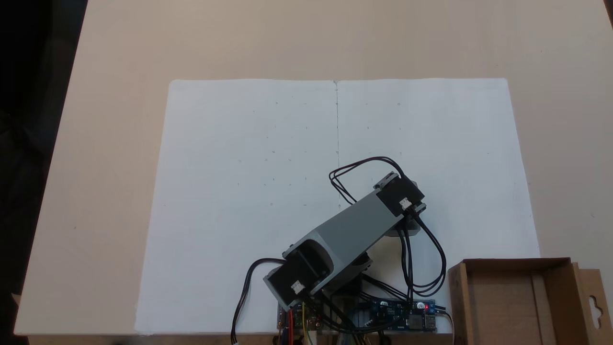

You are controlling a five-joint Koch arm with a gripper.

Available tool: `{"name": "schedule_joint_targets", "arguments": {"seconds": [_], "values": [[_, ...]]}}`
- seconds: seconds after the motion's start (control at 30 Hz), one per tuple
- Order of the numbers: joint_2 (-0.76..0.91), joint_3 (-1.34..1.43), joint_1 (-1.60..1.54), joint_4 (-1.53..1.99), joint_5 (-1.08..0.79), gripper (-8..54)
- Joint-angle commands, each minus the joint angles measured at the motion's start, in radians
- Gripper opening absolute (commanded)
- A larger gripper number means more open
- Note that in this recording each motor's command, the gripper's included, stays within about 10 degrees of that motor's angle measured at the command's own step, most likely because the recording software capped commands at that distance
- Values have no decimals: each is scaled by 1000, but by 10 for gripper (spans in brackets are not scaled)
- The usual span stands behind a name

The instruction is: Grasp a green dice and put it in the bin.

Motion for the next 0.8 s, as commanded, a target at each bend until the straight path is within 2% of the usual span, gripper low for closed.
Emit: {"name": "schedule_joint_targets", "arguments": {"seconds": [0.0, 0.77], "values": [[-18, -49, 5, -44, -106, 456], [-224, -121, -117, -46, -101, 441]]}}
